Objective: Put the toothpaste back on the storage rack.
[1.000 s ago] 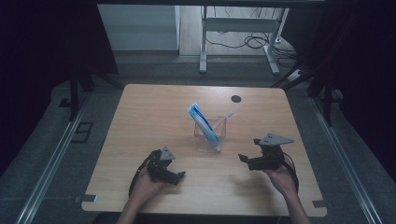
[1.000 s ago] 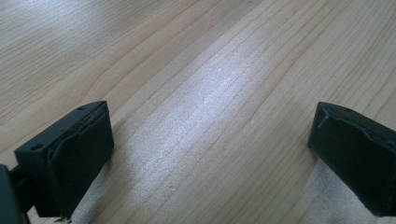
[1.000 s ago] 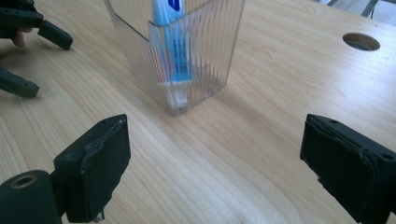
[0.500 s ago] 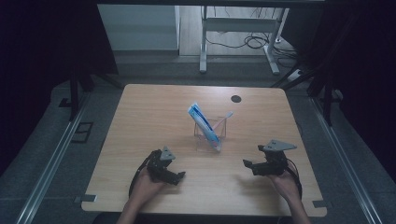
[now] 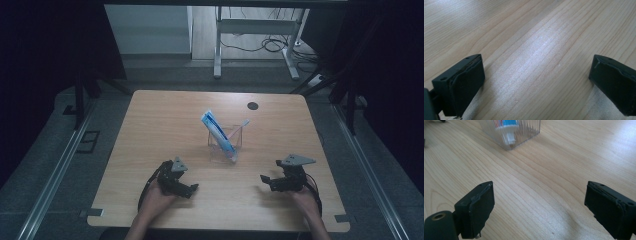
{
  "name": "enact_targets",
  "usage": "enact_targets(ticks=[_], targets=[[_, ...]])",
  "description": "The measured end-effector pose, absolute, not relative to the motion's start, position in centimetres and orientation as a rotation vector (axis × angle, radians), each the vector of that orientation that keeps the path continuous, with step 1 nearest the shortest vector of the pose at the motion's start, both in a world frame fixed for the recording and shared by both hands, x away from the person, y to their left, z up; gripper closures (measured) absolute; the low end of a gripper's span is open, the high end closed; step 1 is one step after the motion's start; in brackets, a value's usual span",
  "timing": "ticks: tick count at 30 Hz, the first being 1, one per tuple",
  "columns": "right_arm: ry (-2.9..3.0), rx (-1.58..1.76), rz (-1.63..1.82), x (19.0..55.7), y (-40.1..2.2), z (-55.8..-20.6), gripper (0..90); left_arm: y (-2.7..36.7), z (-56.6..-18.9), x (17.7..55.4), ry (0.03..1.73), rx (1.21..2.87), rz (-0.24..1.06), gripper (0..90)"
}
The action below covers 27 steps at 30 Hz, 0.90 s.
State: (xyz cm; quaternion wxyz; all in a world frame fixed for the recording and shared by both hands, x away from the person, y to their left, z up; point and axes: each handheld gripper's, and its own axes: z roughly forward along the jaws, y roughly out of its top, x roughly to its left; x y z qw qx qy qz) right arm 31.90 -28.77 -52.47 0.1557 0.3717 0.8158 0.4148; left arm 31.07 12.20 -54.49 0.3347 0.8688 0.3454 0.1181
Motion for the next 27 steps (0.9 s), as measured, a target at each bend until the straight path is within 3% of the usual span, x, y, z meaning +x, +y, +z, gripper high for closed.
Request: enact_targets(ticks=[27], targets=[[2.398, 1.076, 1.025, 32.0, -28.1, -54.2, 11.5, 12.2, -54.5, 31.1, 0.9, 2.268, 0.31, 0.2]])
